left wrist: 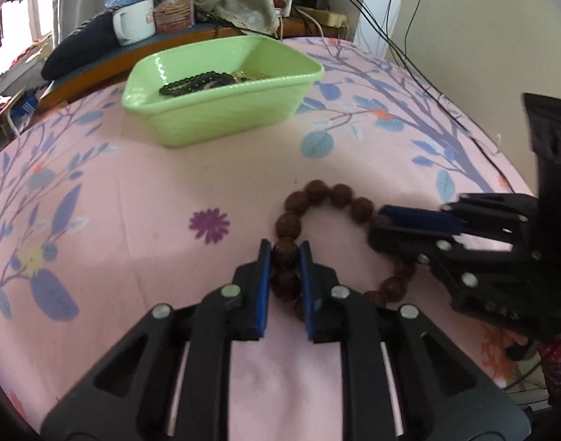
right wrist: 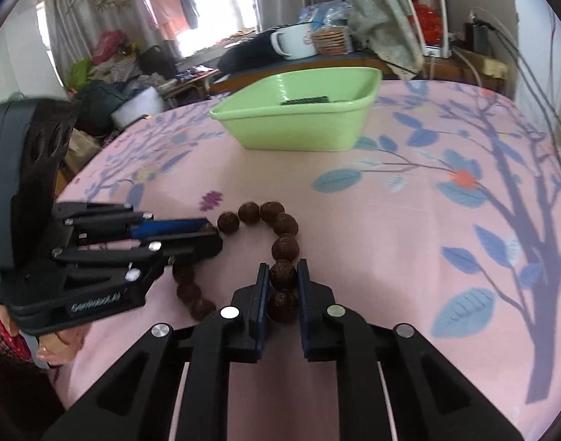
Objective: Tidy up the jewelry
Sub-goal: 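Grasp the brown bracelet with the left tool beside the right tool, then carry the brown bracelet with both tools into the basket and open them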
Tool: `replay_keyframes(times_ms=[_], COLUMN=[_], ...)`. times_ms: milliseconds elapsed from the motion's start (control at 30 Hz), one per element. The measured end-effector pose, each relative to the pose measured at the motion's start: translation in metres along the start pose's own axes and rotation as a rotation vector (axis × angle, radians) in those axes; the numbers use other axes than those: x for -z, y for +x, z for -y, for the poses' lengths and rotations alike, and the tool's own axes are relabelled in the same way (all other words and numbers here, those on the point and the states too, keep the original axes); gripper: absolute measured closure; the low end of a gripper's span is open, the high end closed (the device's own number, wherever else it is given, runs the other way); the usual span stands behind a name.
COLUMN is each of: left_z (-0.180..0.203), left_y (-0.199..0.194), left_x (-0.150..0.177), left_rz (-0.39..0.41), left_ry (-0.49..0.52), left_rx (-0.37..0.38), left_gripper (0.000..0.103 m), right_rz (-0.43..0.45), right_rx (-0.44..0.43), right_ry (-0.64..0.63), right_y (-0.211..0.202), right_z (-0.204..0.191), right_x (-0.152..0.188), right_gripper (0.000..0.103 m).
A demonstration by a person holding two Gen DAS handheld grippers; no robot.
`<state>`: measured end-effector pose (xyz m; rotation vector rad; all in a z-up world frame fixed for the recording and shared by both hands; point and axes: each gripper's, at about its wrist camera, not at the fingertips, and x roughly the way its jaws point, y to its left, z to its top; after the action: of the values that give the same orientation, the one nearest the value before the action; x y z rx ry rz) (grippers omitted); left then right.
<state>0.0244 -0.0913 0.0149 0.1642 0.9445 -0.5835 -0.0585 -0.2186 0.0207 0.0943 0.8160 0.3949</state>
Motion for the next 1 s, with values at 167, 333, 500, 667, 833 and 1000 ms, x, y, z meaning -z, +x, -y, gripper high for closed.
replay_keyframes(times_ms=[167,333,500,667,833,1000], left_z=[-0.009,-0.022,-0.027,-0.036,-0.04,-0.046], left_y=[-0.03,-0.056,-0.063,-0.059,-0.046,-0.026], left_x=[-0.01,-0.032,-0.061,-0.093,-0.12,-0.142], left_rz=[0.081,0.163,0.211,0.253,0.268,0.263], left_ry=[0.001,-0.019,-0.009,-0.006,0.004,-0.002], left_rx=[-0.062,-0.111,-0.157,-0.22,-0.271,-0.298], left_gripper=[0.089,0.089,0.089,0.089,0.089,0.089], right_rz=[0.094,0.198,0.253,0.277,0.276,0.27], right_rx=[-0.028,-0.028,-0.007,0.006,0.021,0.023], right_ry=[-0.029,-0.079,-0.13,-0.135,-0.114,-0.08], right_y=[-0.017,-0.036,-0.04,-0.032,-0.014,0.003], right_z=[-0.013,-0.027,-0.031,-0.02,-0.002,0.015], right_x=[-0.02,-0.057,-0.094,-0.128,-0.153,-0.169], right_gripper=[0.103,0.103,0.103,0.103,0.103,0.103])
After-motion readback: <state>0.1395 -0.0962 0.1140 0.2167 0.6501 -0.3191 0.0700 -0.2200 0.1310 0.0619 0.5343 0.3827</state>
